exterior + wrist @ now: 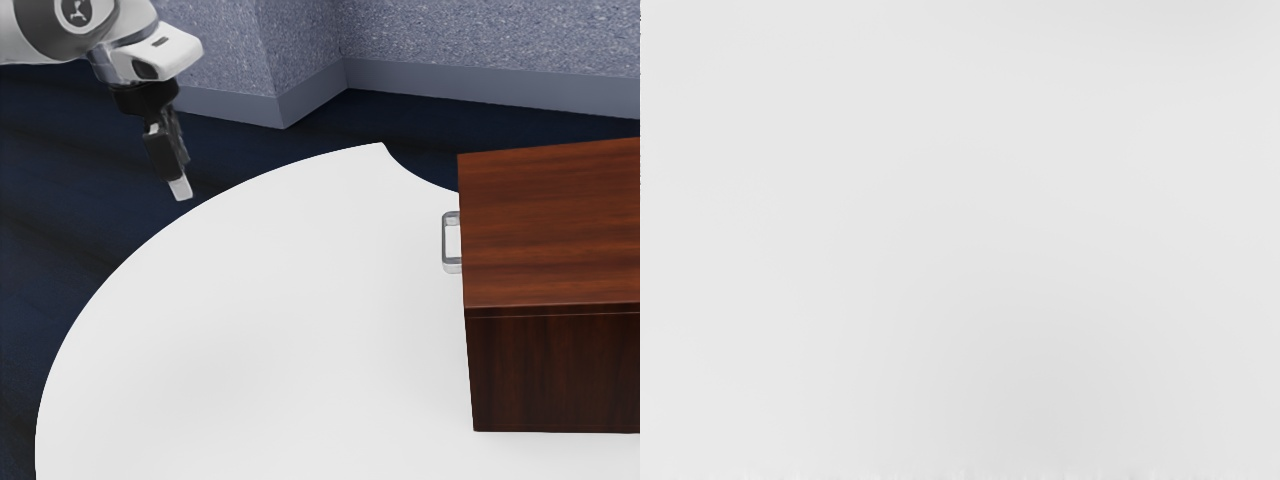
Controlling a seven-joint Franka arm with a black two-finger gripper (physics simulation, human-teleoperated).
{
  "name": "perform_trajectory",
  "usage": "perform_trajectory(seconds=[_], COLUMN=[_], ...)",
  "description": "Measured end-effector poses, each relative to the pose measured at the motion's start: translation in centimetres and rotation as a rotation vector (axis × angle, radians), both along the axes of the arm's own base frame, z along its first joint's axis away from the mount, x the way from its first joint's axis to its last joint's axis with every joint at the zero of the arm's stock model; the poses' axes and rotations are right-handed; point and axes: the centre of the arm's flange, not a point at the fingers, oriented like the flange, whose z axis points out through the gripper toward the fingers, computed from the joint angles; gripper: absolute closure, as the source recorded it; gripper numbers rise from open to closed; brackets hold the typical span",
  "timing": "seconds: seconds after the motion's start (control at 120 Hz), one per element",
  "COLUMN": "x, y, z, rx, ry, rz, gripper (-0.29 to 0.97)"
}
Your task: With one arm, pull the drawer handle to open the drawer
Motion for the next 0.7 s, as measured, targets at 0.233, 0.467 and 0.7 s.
perform_trajectory(seconds=[0.233,0.467,0.7], x=[-0.3,-0.7,-0.8], y=[0.1,-4.8,-10.6], z=[0.5,1.5,1.2], rx=[0.005,-0.016,-0.018], ry=[-0.011,-0.027,-0.021], rz=[-0.048,-0.172,-0.561], gripper=[0.0,0.0,0.0])
